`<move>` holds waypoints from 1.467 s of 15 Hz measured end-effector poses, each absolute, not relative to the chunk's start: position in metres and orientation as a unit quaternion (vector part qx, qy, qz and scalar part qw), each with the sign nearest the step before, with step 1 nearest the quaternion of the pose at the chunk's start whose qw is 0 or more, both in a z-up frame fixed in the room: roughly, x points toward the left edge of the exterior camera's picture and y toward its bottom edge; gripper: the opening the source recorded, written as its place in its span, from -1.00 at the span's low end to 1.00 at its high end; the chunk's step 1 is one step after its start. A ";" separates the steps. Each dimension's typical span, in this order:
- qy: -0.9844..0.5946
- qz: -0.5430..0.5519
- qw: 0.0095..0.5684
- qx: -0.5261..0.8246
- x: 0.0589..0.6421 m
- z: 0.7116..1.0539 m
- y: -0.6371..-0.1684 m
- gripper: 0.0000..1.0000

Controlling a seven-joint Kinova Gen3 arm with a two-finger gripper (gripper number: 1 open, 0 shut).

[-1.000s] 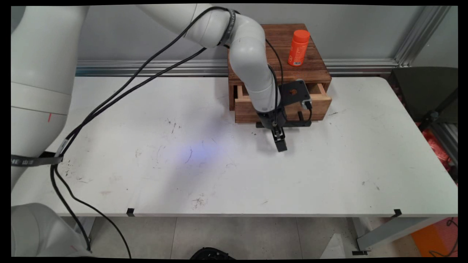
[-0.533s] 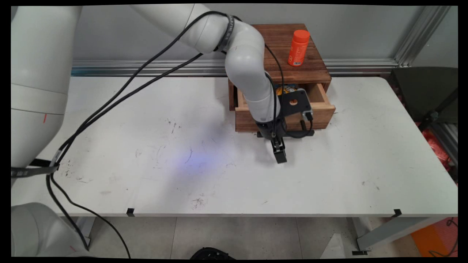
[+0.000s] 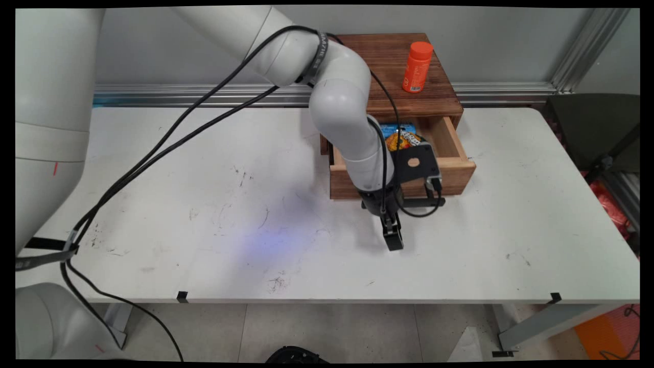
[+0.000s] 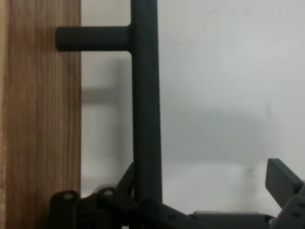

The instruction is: Open the drawer

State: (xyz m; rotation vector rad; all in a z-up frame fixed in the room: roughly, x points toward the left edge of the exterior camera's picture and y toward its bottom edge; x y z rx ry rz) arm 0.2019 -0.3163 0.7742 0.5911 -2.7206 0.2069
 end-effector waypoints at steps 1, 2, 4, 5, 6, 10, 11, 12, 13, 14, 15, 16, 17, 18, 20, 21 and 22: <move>-0.960 0.072 0.175 0.207 0.200 0.775 -0.312 1.00; -0.960 0.071 0.176 0.206 0.199 0.775 -0.308 1.00; -0.960 0.068 0.179 0.204 0.195 0.776 -0.299 1.00; -0.960 0.067 0.180 0.203 0.193 0.777 -0.294 1.00; -0.960 0.065 0.181 0.202 0.191 0.777 -0.290 1.00; -0.961 0.059 0.184 0.199 0.184 0.778 -0.273 1.00; -0.961 0.056 0.185 0.199 0.182 0.778 -0.267 1.00; -0.961 0.054 0.186 0.199 0.180 0.778 -0.262 1.00; -0.960 0.052 0.187 0.200 0.178 0.778 -0.258 1.00; -0.960 0.051 0.187 0.200 0.177 0.778 -0.255 1.00; -0.960 0.049 0.188 0.200 0.175 0.778 -0.251 1.00; -0.960 0.048 0.189 0.200 0.173 0.778 -0.248 1.00; -0.960 0.046 0.190 0.201 0.170 0.778 -0.243 1.00; -0.960 0.045 0.191 0.201 0.168 0.778 -0.239 1.00; -0.959 0.042 0.193 0.202 0.165 0.778 -0.231 1.00; -0.959 0.041 0.193 0.202 0.163 0.778 -0.227 1.00; -0.959 0.040 0.194 0.202 0.161 0.778 -0.225 1.00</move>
